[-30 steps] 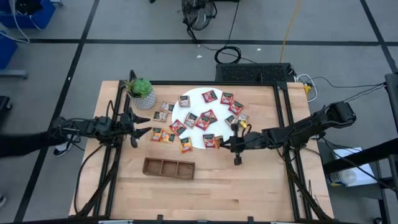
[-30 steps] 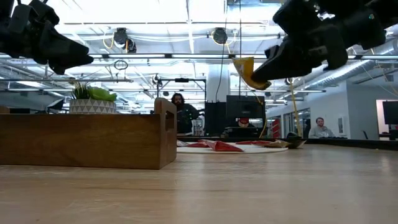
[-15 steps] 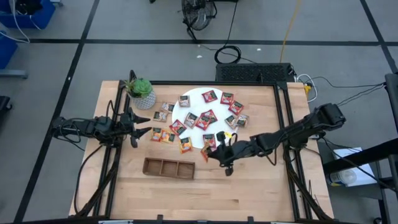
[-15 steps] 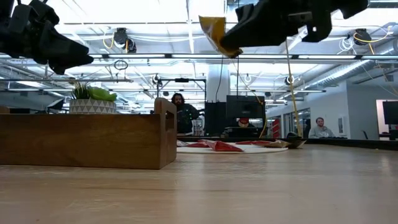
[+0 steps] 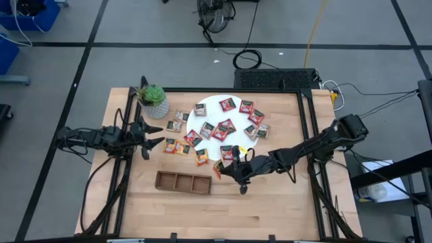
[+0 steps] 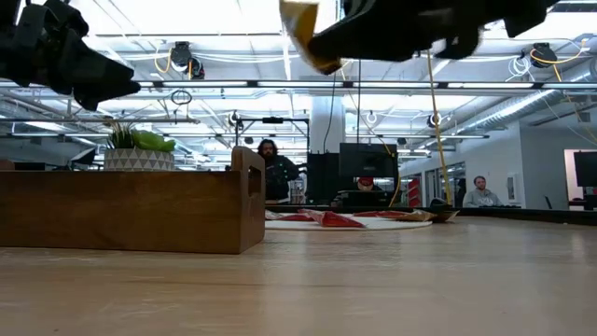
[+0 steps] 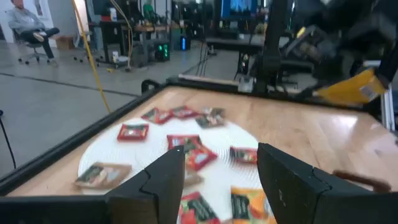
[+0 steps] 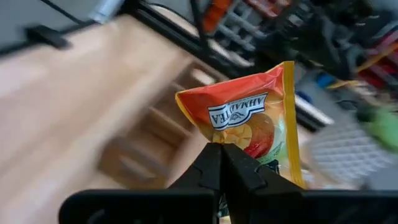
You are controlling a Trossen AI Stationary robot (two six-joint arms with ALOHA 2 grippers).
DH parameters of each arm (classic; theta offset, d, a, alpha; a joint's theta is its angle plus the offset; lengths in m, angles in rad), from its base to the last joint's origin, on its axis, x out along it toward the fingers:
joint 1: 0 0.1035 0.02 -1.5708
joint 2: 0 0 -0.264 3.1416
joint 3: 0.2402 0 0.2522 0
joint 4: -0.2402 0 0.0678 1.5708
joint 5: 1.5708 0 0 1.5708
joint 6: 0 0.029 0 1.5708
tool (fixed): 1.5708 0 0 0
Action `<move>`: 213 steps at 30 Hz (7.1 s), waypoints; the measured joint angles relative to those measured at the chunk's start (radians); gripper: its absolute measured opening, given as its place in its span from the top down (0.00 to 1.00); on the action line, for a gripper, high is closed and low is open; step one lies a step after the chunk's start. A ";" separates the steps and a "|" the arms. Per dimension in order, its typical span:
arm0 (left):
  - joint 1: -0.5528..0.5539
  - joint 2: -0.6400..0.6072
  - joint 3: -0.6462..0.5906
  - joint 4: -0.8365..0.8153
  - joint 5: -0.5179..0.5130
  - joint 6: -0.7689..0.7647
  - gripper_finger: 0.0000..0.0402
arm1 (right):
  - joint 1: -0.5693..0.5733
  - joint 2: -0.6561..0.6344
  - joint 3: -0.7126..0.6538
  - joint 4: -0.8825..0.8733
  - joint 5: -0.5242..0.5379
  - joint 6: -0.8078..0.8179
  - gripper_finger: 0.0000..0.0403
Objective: Pick & Place Tea
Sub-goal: Put the orange tea bag into the middle section of the wooden organizer
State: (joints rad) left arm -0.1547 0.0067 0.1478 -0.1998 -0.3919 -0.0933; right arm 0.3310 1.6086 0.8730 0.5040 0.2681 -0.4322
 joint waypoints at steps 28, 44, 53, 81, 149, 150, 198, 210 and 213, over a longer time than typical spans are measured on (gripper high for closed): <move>0.030 0.690 0.051 0.622 0.137 -0.589 0.50 | -0.108 0.191 0.000 0.240 0.421 -0.677 1.00; 0.215 1.381 0.752 0.192 0.609 -0.586 0.50 | -0.027 0.191 0.126 -0.012 0.382 -0.750 1.00; 0.212 1.456 0.855 0.094 0.749 -0.596 0.50 | -0.019 0.191 0.126 -0.052 0.416 -0.738 1.00; 0.248 1.431 0.852 -0.017 0.635 -0.518 0.50 | 0.005 0.191 0.126 -0.045 0.439 -0.686 1.00; -0.298 1.061 0.206 0.869 0.108 0.249 1.00 | -0.009 -0.121 -0.131 0.087 0.455 0.027 0.84; -0.316 1.077 0.140 1.007 0.106 0.251 1.00 | -0.008 -0.143 -0.159 0.122 0.459 0.023 0.84; -0.390 1.566 0.011 1.381 -0.072 -0.037 0.80 | -0.033 -0.183 -0.241 0.306 0.408 -0.025 0.85; -0.396 1.564 0.047 1.379 -0.072 0.041 0.57 | -0.033 -0.183 -0.241 0.278 0.407 -0.025 0.85; -0.397 1.548 0.047 1.379 -0.069 0.042 0.55 | -0.033 -0.183 -0.241 0.270 0.407 -0.025 0.85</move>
State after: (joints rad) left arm -0.5518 1.5542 0.1951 1.1788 -0.4613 -0.0513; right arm 0.2981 1.4258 0.6317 0.7737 0.6754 -0.4572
